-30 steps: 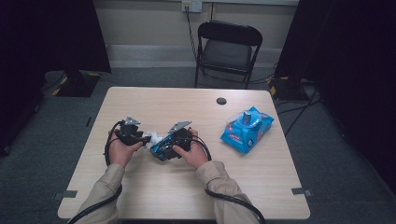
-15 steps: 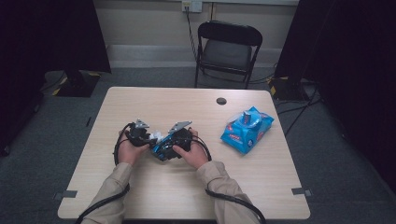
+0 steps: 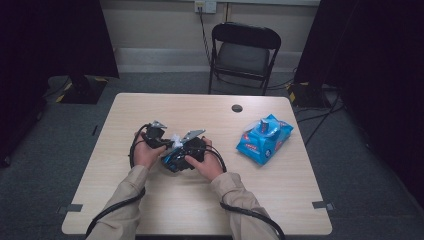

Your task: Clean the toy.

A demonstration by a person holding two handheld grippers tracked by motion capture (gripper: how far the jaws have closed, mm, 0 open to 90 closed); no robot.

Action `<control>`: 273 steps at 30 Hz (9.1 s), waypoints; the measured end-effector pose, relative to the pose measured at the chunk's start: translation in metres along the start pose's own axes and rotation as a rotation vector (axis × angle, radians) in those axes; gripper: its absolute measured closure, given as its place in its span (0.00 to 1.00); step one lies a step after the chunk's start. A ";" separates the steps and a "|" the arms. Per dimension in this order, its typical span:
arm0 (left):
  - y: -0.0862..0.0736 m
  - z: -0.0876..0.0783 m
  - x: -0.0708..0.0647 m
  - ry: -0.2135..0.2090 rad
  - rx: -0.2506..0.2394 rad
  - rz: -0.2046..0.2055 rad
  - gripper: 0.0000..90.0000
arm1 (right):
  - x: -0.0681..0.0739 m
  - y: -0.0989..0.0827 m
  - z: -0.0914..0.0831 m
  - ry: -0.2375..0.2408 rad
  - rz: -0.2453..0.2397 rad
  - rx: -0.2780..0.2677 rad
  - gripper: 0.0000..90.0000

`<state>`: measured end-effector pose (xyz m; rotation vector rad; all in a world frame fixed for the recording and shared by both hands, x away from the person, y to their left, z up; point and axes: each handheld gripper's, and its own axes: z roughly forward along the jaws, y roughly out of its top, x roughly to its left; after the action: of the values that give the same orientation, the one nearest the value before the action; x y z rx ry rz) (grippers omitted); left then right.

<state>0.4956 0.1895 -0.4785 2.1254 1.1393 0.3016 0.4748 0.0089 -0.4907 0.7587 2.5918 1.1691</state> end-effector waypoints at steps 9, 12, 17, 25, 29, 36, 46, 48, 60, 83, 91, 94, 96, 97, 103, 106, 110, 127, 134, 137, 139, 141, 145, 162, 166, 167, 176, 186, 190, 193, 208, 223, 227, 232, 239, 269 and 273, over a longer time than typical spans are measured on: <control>0.004 0.024 0.000 -0.013 -0.027 -0.017 0.89 | -0.001 -0.001 0.000 -0.002 0.001 -0.010 0.00; 0.005 0.026 0.001 -0.019 -0.028 0.000 0.89 | -0.002 -0.002 0.000 -0.006 0.005 -0.013 0.00; 0.007 0.025 -0.003 -0.011 -0.001 0.033 0.93 | -0.002 -0.001 0.000 -0.005 0.002 0.000 0.00; -0.002 0.016 -0.003 -0.016 0.001 0.045 0.94 | -0.002 -0.001 0.000 0.000 -0.004 -0.001 0.00; -0.005 0.008 -0.002 -0.020 0.030 0.037 0.94 | 0.000 0.000 0.000 0.004 -0.008 0.003 0.00; -0.015 -0.002 0.006 -0.039 0.035 -0.001 0.94 | -0.001 0.000 0.000 0.004 -0.006 0.003 0.00; -0.029 -0.018 0.009 -0.051 0.054 -0.017 0.94 | 0.000 0.000 0.000 0.003 -0.004 0.003 0.00; -0.031 -0.022 0.009 -0.058 0.067 -0.017 0.94 | 0.000 0.000 0.000 0.004 -0.005 0.002 0.00; -0.042 -0.031 0.012 -0.063 0.058 -0.029 0.94 | 0.000 0.001 0.000 0.004 -0.006 0.004 0.00; -0.053 -0.059 0.028 -0.043 0.010 -0.097 0.93 | -0.001 0.000 0.000 0.004 -0.008 -0.005 0.00; -0.023 -0.049 0.027 -0.040 -0.025 -0.084 0.93 | -0.001 -0.001 0.000 0.004 -0.004 -0.006 0.00; -0.013 -0.036 0.024 -0.041 -0.002 -0.071 0.93 | -0.001 -0.001 0.000 0.006 -0.005 -0.010 0.00; -0.010 -0.032 0.023 -0.045 0.002 -0.068 0.93 | -0.001 -0.002 0.000 0.005 -0.005 -0.013 0.00; -0.003 -0.022 0.020 -0.049 0.020 -0.059 0.93 | -0.001 -0.002 0.000 0.005 -0.005 -0.013 0.00; 0.009 0.002 0.014 -0.030 0.031 -0.059 0.93 | -0.002 -0.002 0.000 0.007 -0.008 -0.015 0.00; 0.010 0.013 0.011 -0.018 0.025 -0.069 0.92 | -0.002 -0.003 0.000 0.006 -0.008 -0.020 0.00; 0.011 0.023 0.008 -0.029 0.005 -0.084 0.91 | -0.002 -0.003 0.000 0.005 -0.007 -0.022 0.00; 0.022 0.037 -0.006 0.012 0.020 0.037 0.92 | -0.001 -0.004 0.000 0.001 -0.003 -0.034 0.00; 0.019 0.033 -0.008 0.027 0.027 0.115 0.93 | -0.002 -0.004 0.000 0.003 -0.004 -0.032 0.00; 0.014 0.030 -0.008 0.023 0.019 0.115 0.93 | -0.002 -0.004 0.000 0.003 -0.004 -0.034 0.00; 0.012 0.027 -0.006 0.017 0.029 0.127 0.93 | -0.001 -0.004 0.000 0.003 -0.004 -0.034 0.00; 0.010 0.025 -0.006 0.023 0.029 0.134 0.93 | -0.002 -0.004 0.000 0.003 -0.003 -0.035 0.00; 0.006 0.020 -0.004 0.012 0.037 0.136 0.93 | -0.001 -0.004 0.000 0.003 -0.004 -0.032 0.00; -0.015 -0.004 0.001 -0.015 0.071 0.143 0.93 | -0.001 -0.004 0.000 0.002 -0.005 -0.034 0.00; -0.019 -0.009 0.002 -0.015 0.079 0.140 0.93 | -0.001 -0.004 0.000 0.002 -0.003 -0.033 0.00; -0.020 -0.011 0.003 -0.022 0.086 0.140 0.93 | -0.001 -0.004 0.000 0.001 -0.002 -0.030 0.00; -0.029 -0.021 0.005 -0.028 0.096 0.139 0.93 | -0.001 -0.003 0.000 0.002 -0.001 -0.028 0.00; -0.037 -0.030 0.007 -0.035 0.097 0.121 0.93 | -0.001 -0.003 0.000 0.001 -0.001 -0.029 0.00; -0.042 -0.034 0.008 -0.039 0.098 0.114 0.93 | -0.001 -0.003 0.000 0.002 -0.003 -0.028 0.00; -0.045 -0.037 0.008 -0.041 0.097 0.111 0.93 | -0.001 -0.003 0.000 0.002 -0.002 -0.027 0.00; -0.061 -0.051 0.005 -0.053 0.091 0.093 0.93 | -0.001 -0.004 0.000 0.001 -0.004 -0.030 0.00; -0.042 -0.074 0.023 -0.010 0.010 0.027 0.93 | -0.001 -0.004 0.000 0.001 -0.003 -0.036 0.00; -0.027 -0.066 0.024 -0.013 -0.022 0.003 0.93 | -0.001 -0.004 0.000 0.001 -0.002 -0.034 0.00; -0.010 -0.043 0.020 -0.009 -0.035 0.000 0.93 | -0.001 -0.004 0.000 0.002 -0.002 -0.037 0.00; 0.013 -0.009 0.009 -0.015 -0.013 0.024 0.93 | -0.002 -0.005 0.000 0.004 -0.004 -0.037 0.00; 0.006 0.014 -0.002 -0.018 0.077 0.092 0.92 | -0.001 -0.003 0.000 0.003 -0.003 -0.028 0.00; 0.001 0.009 -0.001 -0.025 0.083 0.085 0.92 | -0.002 -0.003 0.000 0.003 -0.005 -0.029 0.00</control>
<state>0.4997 0.1846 -0.4842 2.2483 1.0652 0.2696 0.4748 0.0062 -0.4933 0.7450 2.5724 1.2046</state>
